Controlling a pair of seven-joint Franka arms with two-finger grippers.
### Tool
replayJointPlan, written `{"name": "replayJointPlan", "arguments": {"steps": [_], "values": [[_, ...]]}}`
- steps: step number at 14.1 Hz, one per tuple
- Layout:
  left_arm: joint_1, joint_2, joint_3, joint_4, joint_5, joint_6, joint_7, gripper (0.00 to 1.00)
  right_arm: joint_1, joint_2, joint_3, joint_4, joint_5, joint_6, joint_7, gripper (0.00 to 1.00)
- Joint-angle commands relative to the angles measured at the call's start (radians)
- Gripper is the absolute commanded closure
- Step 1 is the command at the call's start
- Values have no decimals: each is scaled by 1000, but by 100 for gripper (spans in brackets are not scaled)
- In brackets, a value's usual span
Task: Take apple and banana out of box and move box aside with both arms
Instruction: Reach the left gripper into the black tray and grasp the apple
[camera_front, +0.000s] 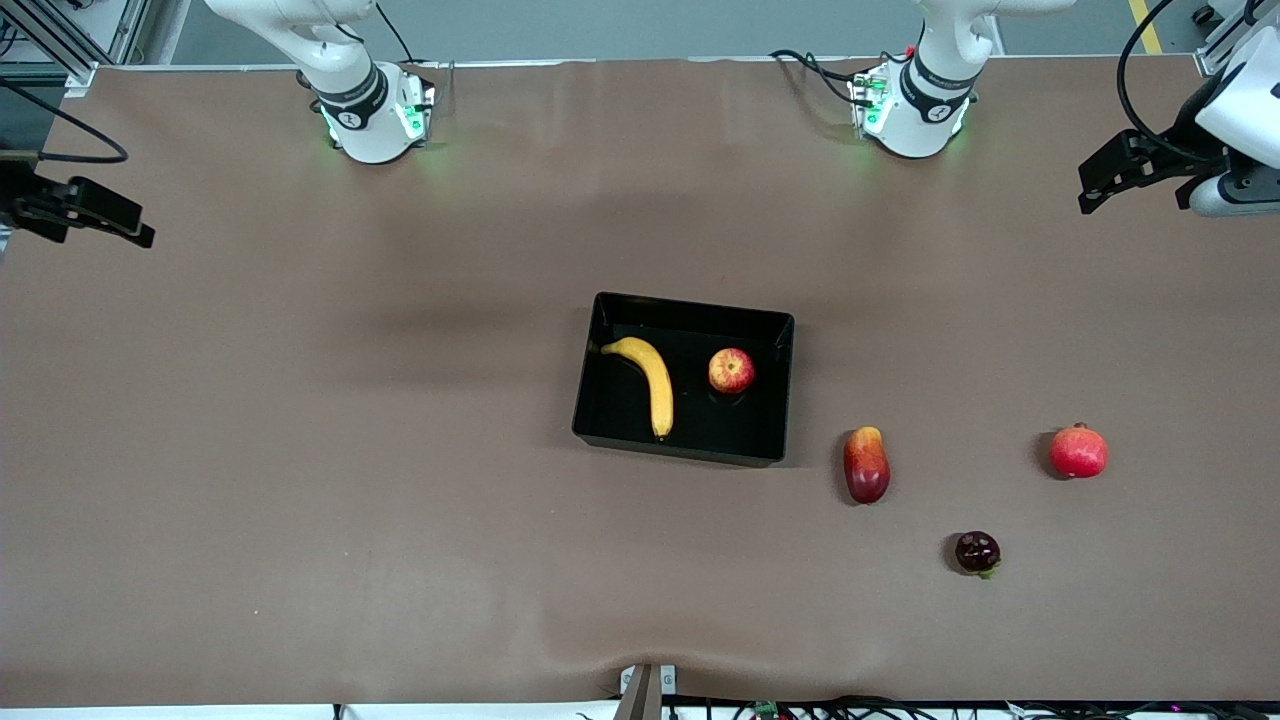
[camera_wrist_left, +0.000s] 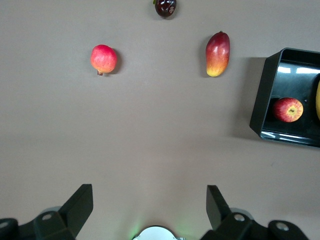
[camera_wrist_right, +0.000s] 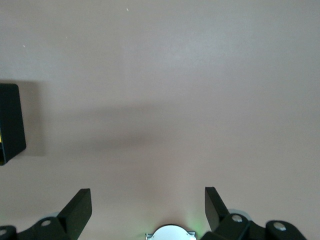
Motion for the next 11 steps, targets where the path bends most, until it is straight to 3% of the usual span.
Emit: {"name": "replayJointPlan", "arguments": {"steps": [1, 6, 11], "values": [[-4, 6, 4, 24, -17, -19, 20, 0, -9, -7, -6, 27, -1, -17, 2, 0], [-10, 14, -4, 33, -18, -18, 20, 0, -9, -6, -3, 27, -3, -10, 4, 0], [-18, 121, -105, 27, -105, 69, -30, 0, -4, -1, -1, 27, 6, -5, 4, 0]]}}
